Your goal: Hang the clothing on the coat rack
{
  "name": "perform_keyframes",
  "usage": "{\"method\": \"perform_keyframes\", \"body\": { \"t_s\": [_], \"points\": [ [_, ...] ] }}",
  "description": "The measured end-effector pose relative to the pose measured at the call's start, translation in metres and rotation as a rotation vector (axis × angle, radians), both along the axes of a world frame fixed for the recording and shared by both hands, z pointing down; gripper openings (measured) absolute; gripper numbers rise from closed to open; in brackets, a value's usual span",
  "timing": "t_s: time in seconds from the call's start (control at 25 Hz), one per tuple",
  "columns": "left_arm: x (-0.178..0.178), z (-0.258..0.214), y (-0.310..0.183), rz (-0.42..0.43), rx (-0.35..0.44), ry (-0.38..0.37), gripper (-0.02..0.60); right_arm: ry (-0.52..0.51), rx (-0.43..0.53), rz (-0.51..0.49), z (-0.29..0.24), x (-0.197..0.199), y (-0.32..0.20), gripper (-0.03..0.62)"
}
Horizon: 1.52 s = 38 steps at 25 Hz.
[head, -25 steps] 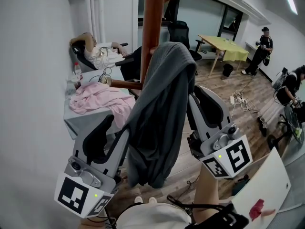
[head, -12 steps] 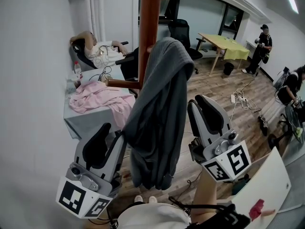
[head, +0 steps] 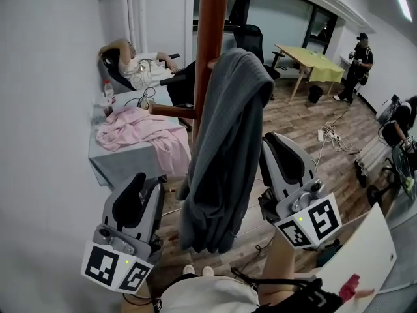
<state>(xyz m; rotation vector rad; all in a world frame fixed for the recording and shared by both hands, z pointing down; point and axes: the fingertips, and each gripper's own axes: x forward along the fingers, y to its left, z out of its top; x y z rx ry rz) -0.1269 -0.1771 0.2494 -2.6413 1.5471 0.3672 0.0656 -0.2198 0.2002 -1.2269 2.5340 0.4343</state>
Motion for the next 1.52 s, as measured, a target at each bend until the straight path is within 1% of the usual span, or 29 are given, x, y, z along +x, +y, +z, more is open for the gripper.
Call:
{"method": "perform_keyframes", "body": {
  "t_s": [0.08,0.12,0.2,0.24,0.32,0.48,0.64,1.0,1.32,1.52],
  "points": [
    [-0.002,0.004,-0.006,-0.042,0.008,-0.024,0.142,-0.001,-0.001,0.013,0.001,0.001,-0.001,0.049],
    [-0.005,0.005,-0.009,-0.075,0.015,-0.038,0.12,-0.001,-0.002,0.017,0.002,0.001,-0.002,0.044],
    [-0.012,0.006,-0.018,-0.151,0.034,-0.078,0.041,0.0,-0.007,0.026,0.003,0.001,-0.004,0.038],
    [-0.014,0.006,-0.022,-0.181,0.042,-0.101,0.029,0.003,-0.009,0.03,0.004,0.001,-0.004,0.036],
    [-0.017,0.004,-0.031,-0.217,0.057,-0.133,0.014,0.011,-0.011,0.038,0.005,0.0,-0.005,0.032],
    [-0.021,0.001,-0.047,-0.257,0.065,-0.154,0.012,0.031,-0.018,0.038,0.009,-0.004,-0.007,0.02],
    [-0.02,-0.002,-0.056,-0.263,0.069,-0.171,0.012,0.049,-0.019,0.062,0.011,-0.003,-0.009,0.019],
    [-0.021,0.0,-0.061,-0.277,0.059,-0.187,0.012,0.033,-0.031,0.076,0.012,0.001,-0.011,0.018],
    [-0.016,0.002,-0.062,-0.261,0.058,-0.188,0.012,0.018,-0.035,0.083,0.014,0.003,-0.012,0.018],
    [-0.014,0.005,-0.062,-0.258,0.06,-0.207,0.012,0.015,-0.039,0.087,0.015,0.004,-0.013,0.018]
  ]
}}
